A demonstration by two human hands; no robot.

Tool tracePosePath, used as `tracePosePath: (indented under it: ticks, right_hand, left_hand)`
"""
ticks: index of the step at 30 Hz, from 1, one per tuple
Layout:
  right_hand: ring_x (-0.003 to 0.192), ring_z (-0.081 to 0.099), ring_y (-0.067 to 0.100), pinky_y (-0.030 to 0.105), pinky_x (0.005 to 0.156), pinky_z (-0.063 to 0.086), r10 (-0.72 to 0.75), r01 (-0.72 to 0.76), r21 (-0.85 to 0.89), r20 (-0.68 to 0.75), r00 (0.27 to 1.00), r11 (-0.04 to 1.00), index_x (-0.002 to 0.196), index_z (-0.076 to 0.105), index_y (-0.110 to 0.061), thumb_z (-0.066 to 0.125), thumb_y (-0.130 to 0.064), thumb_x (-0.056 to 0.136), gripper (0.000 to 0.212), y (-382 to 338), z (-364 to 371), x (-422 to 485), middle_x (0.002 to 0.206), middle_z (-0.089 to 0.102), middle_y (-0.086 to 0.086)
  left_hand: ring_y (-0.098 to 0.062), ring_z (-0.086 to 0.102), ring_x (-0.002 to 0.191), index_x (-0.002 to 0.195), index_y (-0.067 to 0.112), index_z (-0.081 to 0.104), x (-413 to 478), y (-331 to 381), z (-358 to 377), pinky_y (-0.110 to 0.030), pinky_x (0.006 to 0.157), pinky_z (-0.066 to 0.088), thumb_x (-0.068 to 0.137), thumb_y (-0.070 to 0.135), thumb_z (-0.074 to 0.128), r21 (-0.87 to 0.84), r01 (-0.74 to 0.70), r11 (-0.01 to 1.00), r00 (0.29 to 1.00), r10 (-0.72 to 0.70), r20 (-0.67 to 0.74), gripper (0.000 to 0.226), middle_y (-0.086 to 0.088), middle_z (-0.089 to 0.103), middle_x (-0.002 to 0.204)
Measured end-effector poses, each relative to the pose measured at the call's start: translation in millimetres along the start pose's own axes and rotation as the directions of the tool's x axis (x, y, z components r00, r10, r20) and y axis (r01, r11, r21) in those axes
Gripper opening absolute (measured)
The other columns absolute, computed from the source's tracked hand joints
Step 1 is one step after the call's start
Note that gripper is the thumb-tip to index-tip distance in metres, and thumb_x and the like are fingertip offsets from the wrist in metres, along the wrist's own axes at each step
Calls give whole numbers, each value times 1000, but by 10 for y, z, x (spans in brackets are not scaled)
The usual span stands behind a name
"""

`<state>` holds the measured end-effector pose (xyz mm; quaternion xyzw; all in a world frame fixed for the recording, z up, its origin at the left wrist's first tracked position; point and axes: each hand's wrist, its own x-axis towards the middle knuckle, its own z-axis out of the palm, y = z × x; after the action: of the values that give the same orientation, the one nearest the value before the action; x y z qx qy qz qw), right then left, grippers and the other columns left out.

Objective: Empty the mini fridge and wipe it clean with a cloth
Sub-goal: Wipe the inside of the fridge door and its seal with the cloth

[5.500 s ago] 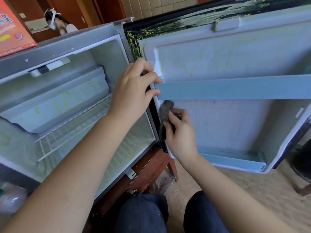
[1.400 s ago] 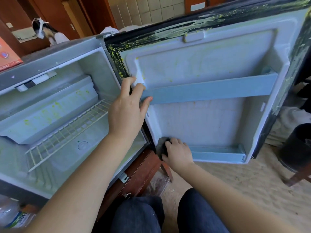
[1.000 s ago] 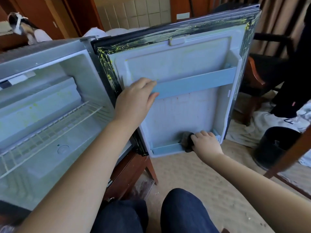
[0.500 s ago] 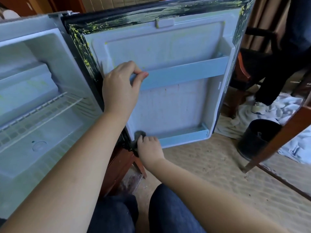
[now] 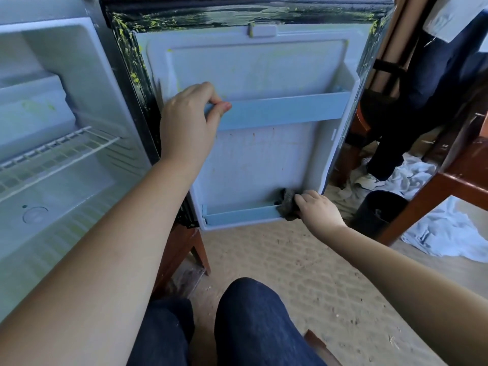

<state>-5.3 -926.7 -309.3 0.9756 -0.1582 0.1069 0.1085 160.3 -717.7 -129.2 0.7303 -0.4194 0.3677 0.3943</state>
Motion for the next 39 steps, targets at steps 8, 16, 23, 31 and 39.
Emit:
tracePosePath:
  ticks: [8, 16, 23, 31, 39]
  right_hand:
    - [111, 48, 28, 32, 88, 35, 98, -101, 15, 153, 983, 995, 113, 48, -11, 55, -3, 85, 30, -406, -76, 45, 114, 58, 6]
    - [113, 47, 33, 36, 89, 37, -33, 16, 124, 137, 990, 992, 117, 45, -3, 40, 0, 92, 26, -1394, -261, 294, 118, 57, 16]
    - [117, 46, 33, 37, 88, 37, -218, 202, 127, 124, 968, 971, 118, 47, -2, 42, 0, 93, 26, -1587, -388, 398, 120, 58, 16]
    - [114, 43, 28, 30, 63, 26, -182, 217, -138, 230, 956, 966, 95, 49, -13, 50, 5, 81, 23, -325, -702, 254, 92, 62, 5]
    - [75, 52, 28, 32, 55, 37, -349, 165, -485, -318, 881, 859, 92, 67, -11, 75, -14, 64, 29, 382, -1406, 572, 77, 56, 10]
  left_hand:
    - [-22, 56, 75, 75, 3, 59, -25, 2, -22, -25, 64, 31, 88, 24, 63, -31, 4, 1000, 1000, -4, 2, 25, -6, 67, 79]
    - [-20, 56, 75, 75, 4, 58, -24, 13, -36, -21, 65, 27, 87, 22, 64, -14, 10, 1000, 1000, -10, 13, 23, -5, 67, 79]
    - [-27, 59, 78, 78, 3, 59, -11, 6, -47, -27, 66, 31, 89, 24, 63, 25, 8, 1000, 999, -9, 41, 24, -7, 67, 81]
    - [-32, 59, 76, 78, 5, 58, 5, 61, 25, -31, 65, 31, 89, 22, 63, 31, 24, 999, 999, -25, 36, 21, -9, 65, 80]
    - [-31, 57, 75, 78, 5, 58, -18, 46, -2, -31, 66, 30, 90, 20, 62, 30, 12, 999, 999, -13, 33, 20, -8, 64, 80]
